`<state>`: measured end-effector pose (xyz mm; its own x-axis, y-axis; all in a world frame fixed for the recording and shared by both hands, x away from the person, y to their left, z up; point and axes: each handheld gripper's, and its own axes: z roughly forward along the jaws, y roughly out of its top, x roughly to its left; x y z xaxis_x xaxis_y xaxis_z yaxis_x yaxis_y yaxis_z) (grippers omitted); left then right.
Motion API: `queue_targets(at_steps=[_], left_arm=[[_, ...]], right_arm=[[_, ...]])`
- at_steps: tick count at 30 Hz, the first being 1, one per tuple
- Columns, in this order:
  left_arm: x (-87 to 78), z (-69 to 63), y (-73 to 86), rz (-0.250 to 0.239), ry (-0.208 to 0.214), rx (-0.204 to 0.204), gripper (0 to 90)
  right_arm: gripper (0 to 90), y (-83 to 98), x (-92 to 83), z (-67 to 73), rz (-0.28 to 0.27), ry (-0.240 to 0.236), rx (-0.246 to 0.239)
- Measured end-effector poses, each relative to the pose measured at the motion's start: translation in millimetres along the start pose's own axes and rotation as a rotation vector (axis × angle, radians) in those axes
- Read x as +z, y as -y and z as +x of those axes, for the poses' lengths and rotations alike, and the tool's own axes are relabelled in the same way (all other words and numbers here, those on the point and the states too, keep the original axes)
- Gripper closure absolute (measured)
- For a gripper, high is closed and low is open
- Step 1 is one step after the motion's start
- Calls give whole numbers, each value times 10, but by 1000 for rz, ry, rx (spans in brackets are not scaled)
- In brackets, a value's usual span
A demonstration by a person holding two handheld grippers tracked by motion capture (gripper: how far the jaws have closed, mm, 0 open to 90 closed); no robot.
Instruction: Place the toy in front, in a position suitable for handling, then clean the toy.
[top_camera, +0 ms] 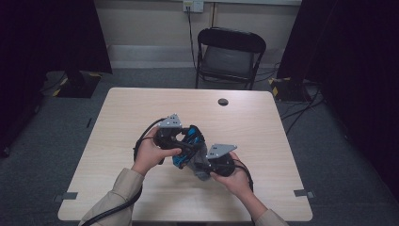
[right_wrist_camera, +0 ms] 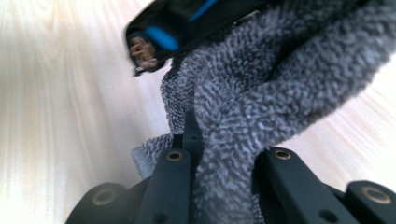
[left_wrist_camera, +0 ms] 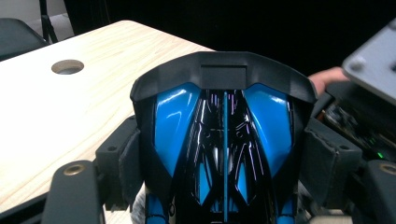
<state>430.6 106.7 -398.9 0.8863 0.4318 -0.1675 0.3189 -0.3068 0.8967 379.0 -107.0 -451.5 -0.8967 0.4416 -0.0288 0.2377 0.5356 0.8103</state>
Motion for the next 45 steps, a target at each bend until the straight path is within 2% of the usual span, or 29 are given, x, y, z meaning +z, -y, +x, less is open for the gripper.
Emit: queue_targets(at_steps=[5,10,16,18,20,24,26,29,34,39,40,43,45], left_arm=[[-13,19,-18,-13,-15,-2,255],[-46,22,-22,-20,-21,-11,255],[-83,19,-62,-26,-26,-12,255],[-98,15,-74,-28,-28,-6,255],[-104,6,-74,-28,-26,-3,255],[-95,-21,-55,-24,-15,-2,255],[-87,-31,-46,-23,-12,-2,255],[-70,-40,-36,-25,-11,-5,255],[-38,-54,-41,-23,-6,-3,255],[-26,-63,-56,-24,-5,-5,255],[-27,-62,-59,-25,-4,-6,255],[-29,-55,-71,-25,-7,-4,255],[-34,-53,-78,-29,-4,-11,255]], right_arm=[[779,2,40,56,27,-29,-24],[778,29,70,129,62,-67,-68],[778,35,61,143,113,-66,-102],[778,55,20,91,114,-44,-89],[778,68,-54,-3,86,-17,-41],[778,62,-195,-193,37,74,32],[778,36,-237,-260,12,105,47],[778,-34,-248,-301,-18,120,47],[778,-134,-144,-192,-20,89,8],[778,-124,-19,-68,6,34,-24],[778,-104,16,-25,26,9,-45],[778,-59,70,93,94,-24,-109],[778,-27,66,146,119,-42,-131]])
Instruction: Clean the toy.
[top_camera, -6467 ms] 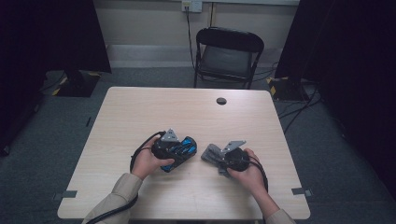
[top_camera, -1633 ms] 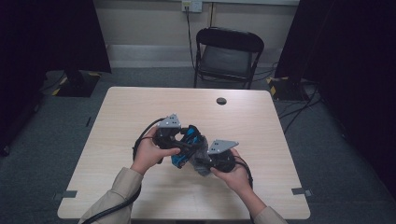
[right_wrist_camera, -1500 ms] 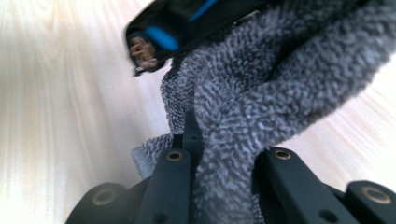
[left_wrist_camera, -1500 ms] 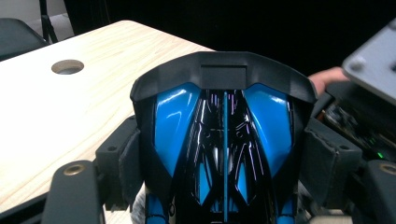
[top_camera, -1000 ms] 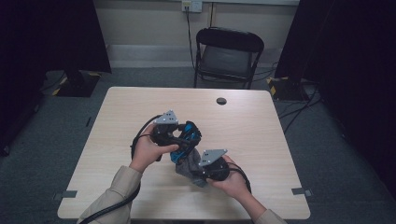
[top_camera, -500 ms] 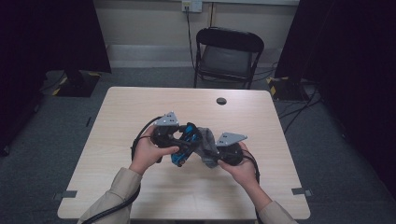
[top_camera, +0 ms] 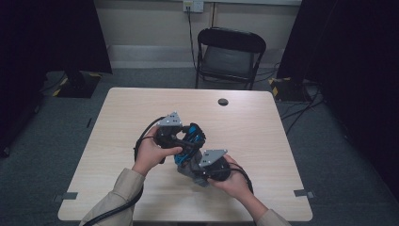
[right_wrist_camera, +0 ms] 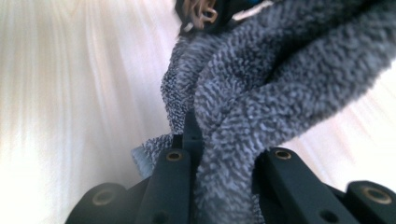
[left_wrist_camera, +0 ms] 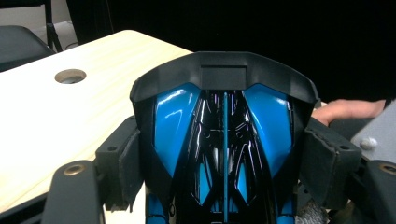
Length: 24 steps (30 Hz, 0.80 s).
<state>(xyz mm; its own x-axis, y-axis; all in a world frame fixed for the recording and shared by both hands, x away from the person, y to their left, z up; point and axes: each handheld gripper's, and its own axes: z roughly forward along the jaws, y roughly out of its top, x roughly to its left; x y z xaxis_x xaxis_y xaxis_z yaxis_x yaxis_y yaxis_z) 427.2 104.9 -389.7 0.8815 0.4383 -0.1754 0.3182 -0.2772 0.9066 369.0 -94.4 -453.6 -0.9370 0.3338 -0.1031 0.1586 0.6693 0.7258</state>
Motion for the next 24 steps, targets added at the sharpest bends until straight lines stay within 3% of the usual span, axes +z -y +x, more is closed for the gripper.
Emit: queue_targets(at_steps=[3,7,11,14,18,24], left_arm=[[-1,-7,-2,6,-2,5,255],[16,-24,13,5,5,8,255],[44,-43,26,10,14,6,255],[53,-57,27,10,18,7,255],[57,-67,25,5,18,9,255],[33,-37,39,11,5,6,255]], right_arm=[[777,65,-55,-44,1,18,23],[778,151,-175,-251,-34,76,114],[777,125,-248,-393,-62,146,158],[777,80,-261,-455,-90,169,175],[777,-20,-252,-417,-124,164,151],[777,-107,-184,-260,-116,142,85]])
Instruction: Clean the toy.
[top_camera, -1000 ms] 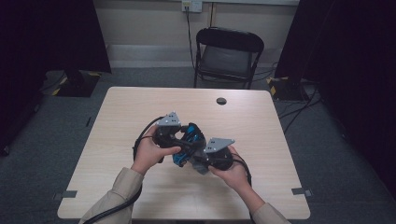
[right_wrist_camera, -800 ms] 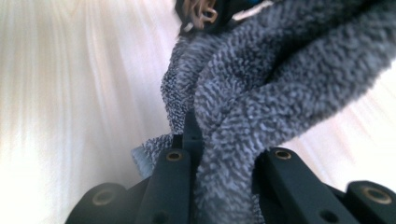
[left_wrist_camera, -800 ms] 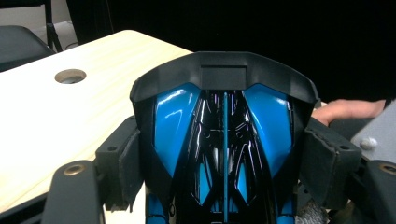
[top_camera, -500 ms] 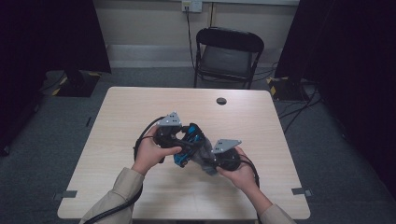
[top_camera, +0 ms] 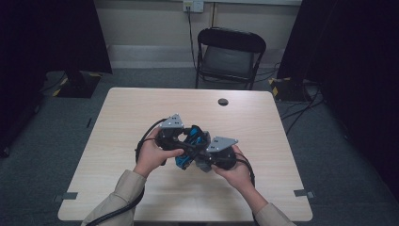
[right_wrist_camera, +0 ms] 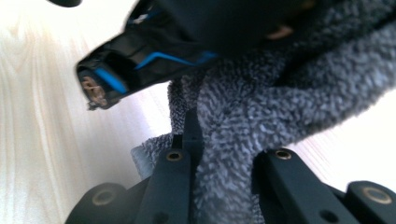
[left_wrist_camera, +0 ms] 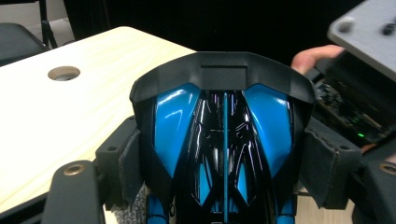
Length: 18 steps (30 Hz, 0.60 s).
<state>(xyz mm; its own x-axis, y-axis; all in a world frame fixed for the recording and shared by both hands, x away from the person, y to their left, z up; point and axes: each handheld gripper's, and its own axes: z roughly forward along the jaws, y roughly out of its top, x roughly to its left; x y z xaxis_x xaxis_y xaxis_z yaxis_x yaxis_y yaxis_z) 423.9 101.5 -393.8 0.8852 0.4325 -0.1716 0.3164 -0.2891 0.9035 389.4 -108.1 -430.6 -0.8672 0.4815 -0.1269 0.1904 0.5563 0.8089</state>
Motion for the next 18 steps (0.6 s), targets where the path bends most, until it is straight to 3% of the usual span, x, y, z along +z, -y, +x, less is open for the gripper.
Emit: queue_targets(at_steps=[5,18], left_arm=[[-15,10,9,-4,-7,-7,255],[-44,61,-12,-33,-40,-37,255]], right_arm=[[778,4,28,55,7,-19,-20],[776,86,139,226,61,-126,-83]])
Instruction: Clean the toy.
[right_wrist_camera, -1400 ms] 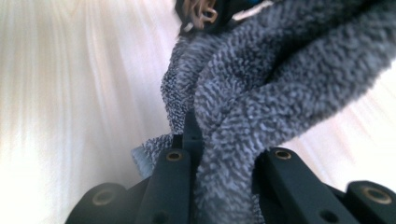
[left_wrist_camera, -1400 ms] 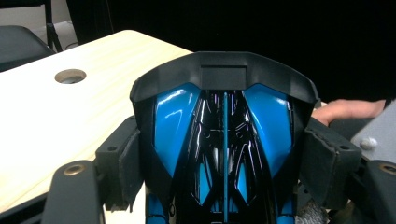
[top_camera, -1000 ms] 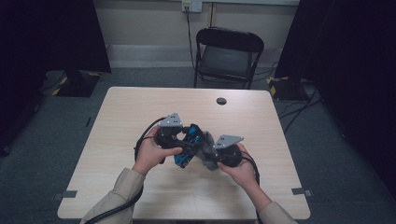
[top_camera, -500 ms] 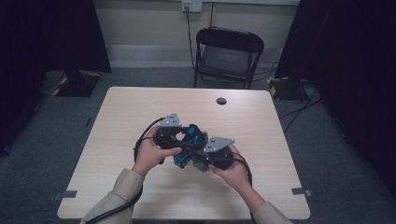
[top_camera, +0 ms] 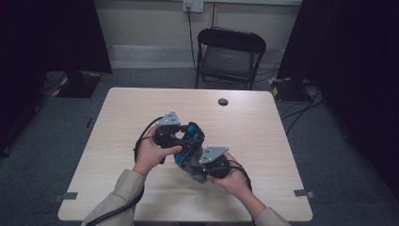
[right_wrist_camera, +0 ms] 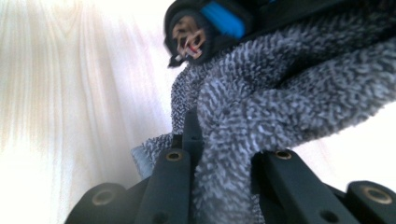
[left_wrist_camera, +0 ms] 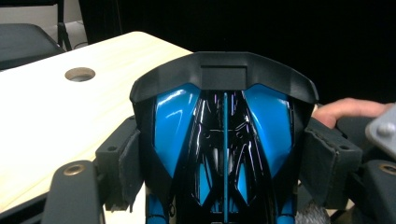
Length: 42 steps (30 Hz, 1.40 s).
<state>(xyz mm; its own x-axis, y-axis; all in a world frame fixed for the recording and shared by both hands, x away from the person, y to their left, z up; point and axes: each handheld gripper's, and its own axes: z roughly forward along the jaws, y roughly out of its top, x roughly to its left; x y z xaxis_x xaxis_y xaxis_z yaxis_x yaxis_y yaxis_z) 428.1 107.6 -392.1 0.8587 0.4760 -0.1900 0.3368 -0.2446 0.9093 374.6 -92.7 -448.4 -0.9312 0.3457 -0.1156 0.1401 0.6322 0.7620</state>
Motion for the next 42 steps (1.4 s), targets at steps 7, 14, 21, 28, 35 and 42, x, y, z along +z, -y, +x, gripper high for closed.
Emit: queue_targets(at_steps=[7,14,21,28,35,42], left_arm=[[-15,45,9,-8,-17,-14,255],[-48,80,32,-12,-42,-17,255],[-68,104,61,-5,-60,-11,255],[-74,117,91,4,-72,-7,254],[-49,144,149,17,-103,-8,255],[-7,207,218,38,-138,-13,255]], right_arm=[[775,5,19,63,27,-46,-28],[775,83,-26,82,51,-68,-44],[775,220,-174,-15,47,-36,-10],[774,260,-381,-139,7,13,28],[774,126,-458,-146,-37,20,18],[773,29,-228,-21,15,-29,-26]])
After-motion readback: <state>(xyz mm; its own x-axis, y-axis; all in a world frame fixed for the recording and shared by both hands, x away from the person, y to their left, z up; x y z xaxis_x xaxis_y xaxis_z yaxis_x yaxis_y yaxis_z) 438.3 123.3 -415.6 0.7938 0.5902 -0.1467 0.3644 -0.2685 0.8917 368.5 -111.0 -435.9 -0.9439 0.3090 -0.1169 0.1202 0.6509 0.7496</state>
